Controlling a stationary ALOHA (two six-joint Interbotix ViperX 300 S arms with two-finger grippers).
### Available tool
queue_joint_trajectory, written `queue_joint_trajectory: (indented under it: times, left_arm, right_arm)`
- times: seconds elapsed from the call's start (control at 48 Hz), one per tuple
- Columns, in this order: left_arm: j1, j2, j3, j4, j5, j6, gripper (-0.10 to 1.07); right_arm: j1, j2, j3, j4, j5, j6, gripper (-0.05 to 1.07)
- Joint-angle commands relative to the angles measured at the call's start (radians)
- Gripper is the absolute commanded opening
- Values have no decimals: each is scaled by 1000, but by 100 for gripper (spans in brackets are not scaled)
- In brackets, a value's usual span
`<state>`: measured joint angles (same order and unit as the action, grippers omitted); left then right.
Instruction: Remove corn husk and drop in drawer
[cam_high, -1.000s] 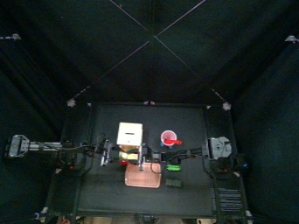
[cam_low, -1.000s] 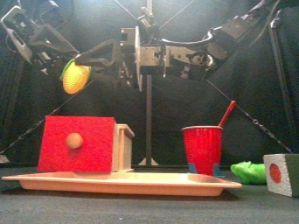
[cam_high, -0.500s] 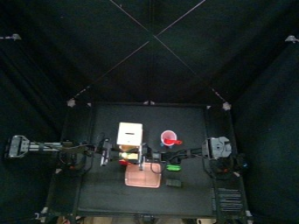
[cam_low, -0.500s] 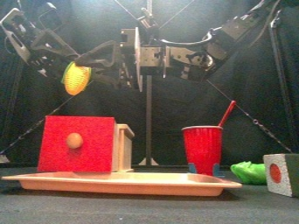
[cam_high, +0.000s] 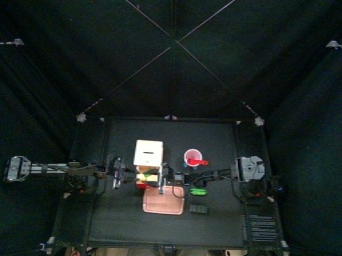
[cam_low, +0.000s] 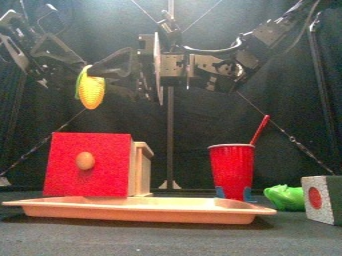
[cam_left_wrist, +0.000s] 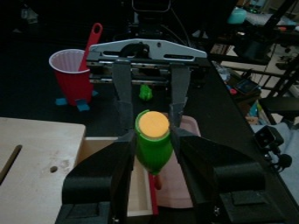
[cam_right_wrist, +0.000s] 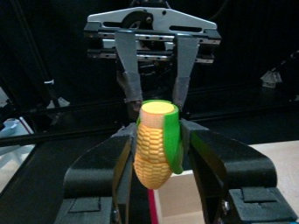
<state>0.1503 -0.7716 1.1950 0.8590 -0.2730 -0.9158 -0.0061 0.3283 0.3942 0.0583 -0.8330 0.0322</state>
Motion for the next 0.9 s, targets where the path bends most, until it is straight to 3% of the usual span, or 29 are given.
queue_joint_trajectory:
  times: [0.0, 0.146, 0.438, 0.875]
  left_arm:
    - [5, 2, -11, -3, -6, 2, 76]
    - [0, 2, 6, 0, -61, 6, 80]
    - [40, 17, 8, 0, -110, 6, 102]
    - [60, 63, -3, -8, -115, 5, 101]
  right_arm:
    - [-2, -58, -12, -2, -6, 0, 62]
    - [-2, -58, -12, 5, -6, -2, 62]
    - [0, -60, -15, 12, -6, -2, 62]
    - [0, -69, -12, 11, -11, -2, 62]
